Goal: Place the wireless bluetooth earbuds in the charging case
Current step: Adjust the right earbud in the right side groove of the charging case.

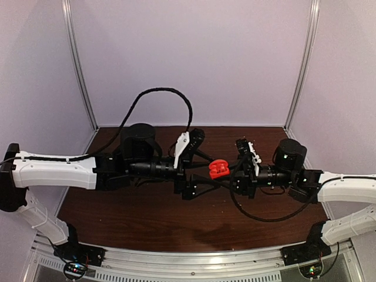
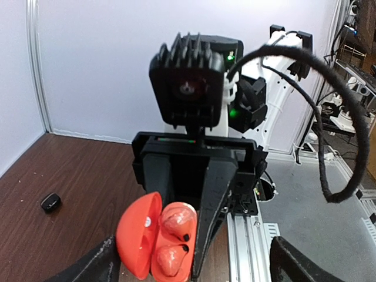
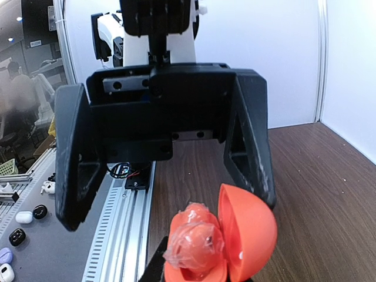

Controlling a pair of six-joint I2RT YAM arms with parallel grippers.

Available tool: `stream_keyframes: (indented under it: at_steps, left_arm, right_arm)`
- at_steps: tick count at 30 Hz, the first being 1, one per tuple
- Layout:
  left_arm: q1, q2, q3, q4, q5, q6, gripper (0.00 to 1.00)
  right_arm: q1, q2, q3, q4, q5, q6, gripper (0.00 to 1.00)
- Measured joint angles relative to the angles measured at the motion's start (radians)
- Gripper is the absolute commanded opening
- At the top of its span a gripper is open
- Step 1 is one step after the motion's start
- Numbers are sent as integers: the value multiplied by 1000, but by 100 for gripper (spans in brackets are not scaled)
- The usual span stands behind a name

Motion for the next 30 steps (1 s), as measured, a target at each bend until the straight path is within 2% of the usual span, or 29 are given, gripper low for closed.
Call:
stream_keyframes:
  at_steps: [8, 14, 19, 30]
  left_arm:
    - [3, -92, 2, -40, -39, 118, 66]
    - [-10, -144, 43, -108, -29, 269, 46]
    - [-46, -70, 131, -189, -31, 335, 39]
    - [-58, 19, 197, -282, -103, 337, 31]
  right_arm:
    - [0, 0, 0, 0, -23, -12, 0]
    - [0, 0, 0, -2, -32, -21, 0]
    - [2, 2, 0, -9, -42, -29, 0]
    - [14, 5, 0, -32, -44, -45, 0]
